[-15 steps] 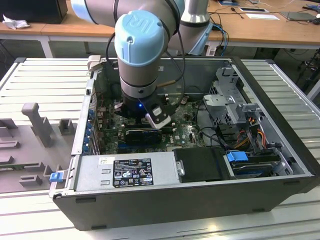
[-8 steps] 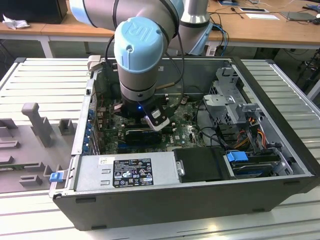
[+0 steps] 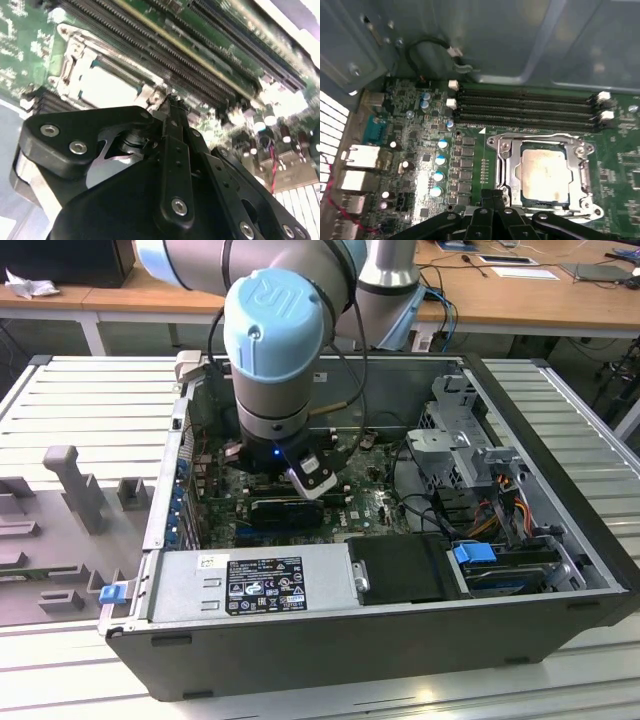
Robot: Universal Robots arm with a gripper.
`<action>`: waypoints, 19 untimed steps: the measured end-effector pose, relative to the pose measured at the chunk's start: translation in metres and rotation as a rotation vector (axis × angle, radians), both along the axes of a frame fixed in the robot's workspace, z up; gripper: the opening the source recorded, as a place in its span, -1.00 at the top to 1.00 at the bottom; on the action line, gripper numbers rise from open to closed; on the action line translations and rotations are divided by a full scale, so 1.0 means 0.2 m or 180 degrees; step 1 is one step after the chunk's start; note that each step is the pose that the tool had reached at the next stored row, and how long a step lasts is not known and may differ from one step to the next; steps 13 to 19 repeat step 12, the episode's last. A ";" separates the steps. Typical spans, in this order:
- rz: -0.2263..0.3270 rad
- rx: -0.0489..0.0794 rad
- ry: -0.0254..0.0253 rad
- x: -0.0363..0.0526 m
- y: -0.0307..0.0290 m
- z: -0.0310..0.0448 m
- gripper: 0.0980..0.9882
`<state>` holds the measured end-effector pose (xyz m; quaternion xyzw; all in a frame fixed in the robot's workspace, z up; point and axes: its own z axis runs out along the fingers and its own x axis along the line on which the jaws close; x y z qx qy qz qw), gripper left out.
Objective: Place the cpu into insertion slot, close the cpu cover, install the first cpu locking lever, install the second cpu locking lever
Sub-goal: 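Install the second cpu locking lever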
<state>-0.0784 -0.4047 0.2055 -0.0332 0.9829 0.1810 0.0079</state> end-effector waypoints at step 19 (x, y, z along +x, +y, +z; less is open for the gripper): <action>0.0000 0.0000 0.0002 0.000 0.000 0.090 0.98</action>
